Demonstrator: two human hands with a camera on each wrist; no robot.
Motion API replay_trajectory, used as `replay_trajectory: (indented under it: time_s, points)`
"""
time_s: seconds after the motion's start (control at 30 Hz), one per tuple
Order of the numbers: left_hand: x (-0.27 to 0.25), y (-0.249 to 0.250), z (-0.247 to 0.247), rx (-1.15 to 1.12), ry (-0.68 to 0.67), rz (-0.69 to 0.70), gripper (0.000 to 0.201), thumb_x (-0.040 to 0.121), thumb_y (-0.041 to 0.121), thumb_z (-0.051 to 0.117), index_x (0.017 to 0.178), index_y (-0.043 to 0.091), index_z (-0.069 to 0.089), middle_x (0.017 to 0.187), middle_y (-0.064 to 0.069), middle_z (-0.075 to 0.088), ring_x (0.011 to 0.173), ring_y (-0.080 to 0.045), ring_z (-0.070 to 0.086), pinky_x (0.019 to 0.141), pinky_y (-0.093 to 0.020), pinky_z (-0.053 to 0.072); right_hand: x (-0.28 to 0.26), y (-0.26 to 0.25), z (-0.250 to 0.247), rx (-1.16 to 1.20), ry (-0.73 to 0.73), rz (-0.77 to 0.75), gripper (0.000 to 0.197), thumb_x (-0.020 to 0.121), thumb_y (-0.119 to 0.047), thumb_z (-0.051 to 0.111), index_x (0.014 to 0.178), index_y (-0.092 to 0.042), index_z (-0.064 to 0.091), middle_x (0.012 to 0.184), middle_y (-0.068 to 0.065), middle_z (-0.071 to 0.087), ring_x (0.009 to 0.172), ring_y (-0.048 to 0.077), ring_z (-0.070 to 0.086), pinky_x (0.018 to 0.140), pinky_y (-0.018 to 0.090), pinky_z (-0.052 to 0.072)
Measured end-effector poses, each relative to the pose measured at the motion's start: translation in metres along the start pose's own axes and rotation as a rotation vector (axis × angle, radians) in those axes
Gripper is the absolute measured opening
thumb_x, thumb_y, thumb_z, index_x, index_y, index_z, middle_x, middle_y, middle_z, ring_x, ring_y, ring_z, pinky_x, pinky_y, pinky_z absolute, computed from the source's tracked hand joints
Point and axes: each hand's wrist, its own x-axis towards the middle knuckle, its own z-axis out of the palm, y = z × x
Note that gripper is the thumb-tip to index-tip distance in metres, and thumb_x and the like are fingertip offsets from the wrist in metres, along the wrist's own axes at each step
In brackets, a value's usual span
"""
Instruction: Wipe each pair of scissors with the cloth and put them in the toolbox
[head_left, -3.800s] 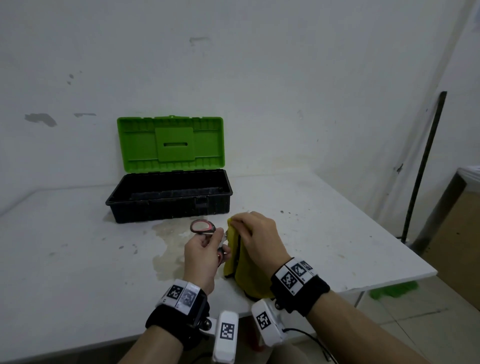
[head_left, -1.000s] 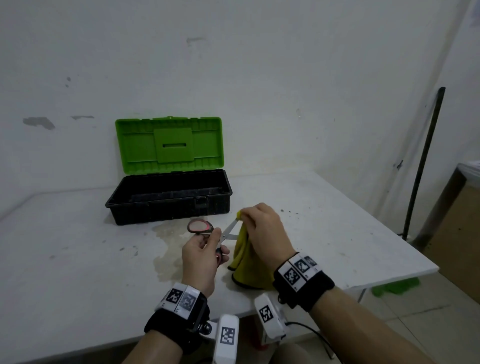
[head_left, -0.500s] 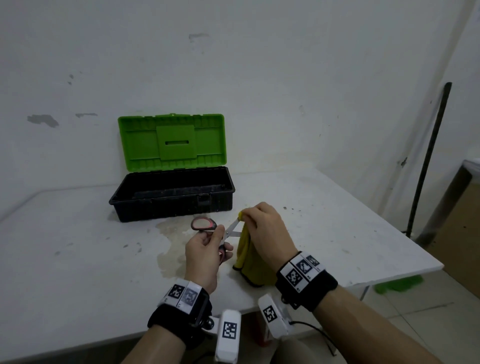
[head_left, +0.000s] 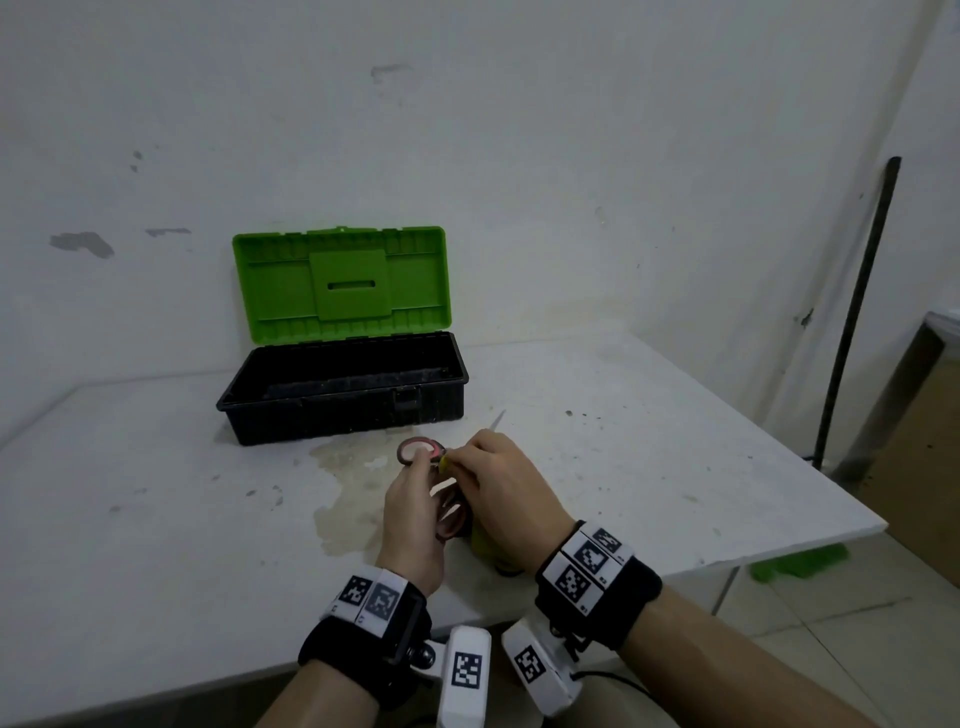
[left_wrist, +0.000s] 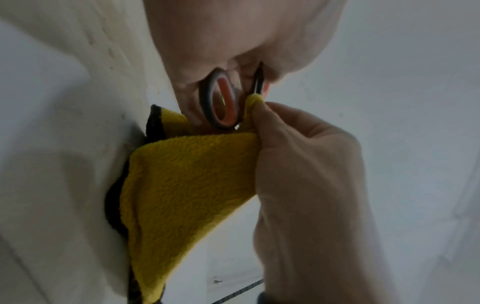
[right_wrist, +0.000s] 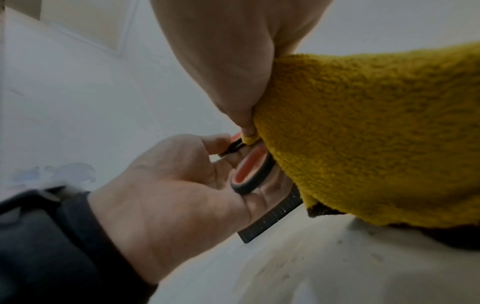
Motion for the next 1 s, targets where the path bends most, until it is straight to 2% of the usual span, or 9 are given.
replay_trajectory:
  time_s: [0.1, 0.27, 0.33, 0.43, 0.5, 0.63, 0.8, 0.9, 1.0]
  points:
    - [0.001, 0.004, -0.001, 0.014, -0.016, 0.003, 0.040, 0.106, 0.039, 0.041, 0.108, 0.010, 0.068, 0.105, -0.012, 0.076, 0.103, -0.027, 0.071, 0.092, -0.046, 0.055, 0.001, 0.001, -0.003, 0.003, 0.009, 0.009, 0.024, 0.100, -0.021, 0.048, 0.102, -0.010, 0.070, 0.099, 0.006, 0.055, 0.091, 0.018, 0.052, 0.078, 0.032, 0.047]
    - [0.001, 0.005, -0.001, 0.013, -0.056, -0.018, 0.038, 0.108, 0.036, 0.036, 0.110, 0.009, 0.064, 0.112, -0.017, 0.074, 0.105, -0.027, 0.072, 0.097, -0.048, 0.054, 0.006, 0.003, -0.007, -0.023, 0.017, 0.100, 0.025, 0.098, -0.021, 0.049, 0.093, -0.007, 0.069, 0.094, 0.006, 0.058, 0.087, 0.019, 0.055, 0.076, 0.034, 0.049]
    - [0.000, 0.004, -0.001, -0.004, -0.058, -0.018, 0.039, 0.107, 0.036, 0.037, 0.116, 0.008, 0.063, 0.110, -0.016, 0.074, 0.105, -0.027, 0.072, 0.095, -0.047, 0.055, 0.005, 0.002, -0.007, -0.003, 0.038, 0.094, 0.024, 0.097, -0.020, 0.051, 0.090, -0.005, 0.069, 0.090, 0.007, 0.059, 0.082, 0.019, 0.056, 0.074, 0.032, 0.048]
    - [0.000, 0.002, 0.001, -0.033, -0.078, -0.025, 0.041, 0.107, 0.037, 0.038, 0.121, 0.006, 0.061, 0.108, -0.017, 0.075, 0.100, -0.025, 0.073, 0.079, -0.037, 0.059, 0.001, -0.005, -0.004, 0.016, 0.038, 0.044, 0.023, 0.096, -0.020, 0.054, 0.088, -0.006, 0.069, 0.083, 0.006, 0.058, 0.076, 0.018, 0.054, 0.068, 0.028, 0.045]
    - [-0.001, 0.000, 0.001, -0.050, -0.090, -0.033, 0.044, 0.107, 0.038, 0.037, 0.124, 0.005, 0.060, 0.111, -0.017, 0.074, 0.101, -0.025, 0.073, 0.074, -0.033, 0.059, 0.001, -0.005, -0.001, 0.015, 0.040, 0.049, 0.022, 0.096, -0.021, 0.054, 0.087, -0.007, 0.069, 0.082, 0.006, 0.057, 0.075, 0.018, 0.054, 0.068, 0.029, 0.046]
    - [-0.002, 0.000, -0.001, -0.039, -0.091, 0.013, 0.044, 0.107, 0.037, 0.038, 0.125, 0.003, 0.059, 0.113, -0.017, 0.074, 0.106, -0.027, 0.071, 0.075, -0.033, 0.060, 0.002, -0.002, -0.005, -0.008, 0.072, 0.085, 0.023, 0.096, -0.021, 0.053, 0.087, -0.007, 0.069, 0.084, 0.005, 0.059, 0.075, 0.017, 0.055, 0.069, 0.030, 0.047]
    - [-0.003, 0.001, 0.002, -0.007, -0.088, 0.015, 0.042, 0.106, 0.037, 0.041, 0.121, 0.004, 0.063, 0.110, -0.019, 0.073, 0.101, -0.030, 0.071, 0.079, -0.038, 0.056, -0.001, -0.008, 0.001, 0.039, 0.065, 0.007, 0.021, 0.095, -0.021, 0.055, 0.087, -0.010, 0.071, 0.082, 0.005, 0.058, 0.073, 0.017, 0.055, 0.067, 0.031, 0.047]
    - [-0.003, 0.003, -0.001, 0.000, -0.092, 0.044, 0.042, 0.107, 0.036, 0.039, 0.122, 0.003, 0.061, 0.111, -0.018, 0.074, 0.105, -0.029, 0.072, 0.089, -0.043, 0.055, -0.001, 0.000, -0.002, 0.044, 0.120, 0.046, 0.019, 0.094, -0.021, 0.058, 0.086, -0.009, 0.071, 0.081, 0.003, 0.058, 0.072, 0.016, 0.055, 0.067, 0.029, 0.046]
    - [-0.002, 0.006, -0.003, 0.000, -0.086, 0.066, 0.040, 0.108, 0.035, 0.037, 0.121, 0.006, 0.060, 0.108, -0.014, 0.075, 0.104, -0.026, 0.073, 0.089, -0.042, 0.056, -0.001, 0.004, -0.010, 0.074, 0.199, 0.028, 0.015, 0.092, -0.021, 0.062, 0.089, -0.011, 0.073, 0.083, 0.003, 0.061, 0.074, 0.014, 0.057, 0.069, 0.025, 0.047]
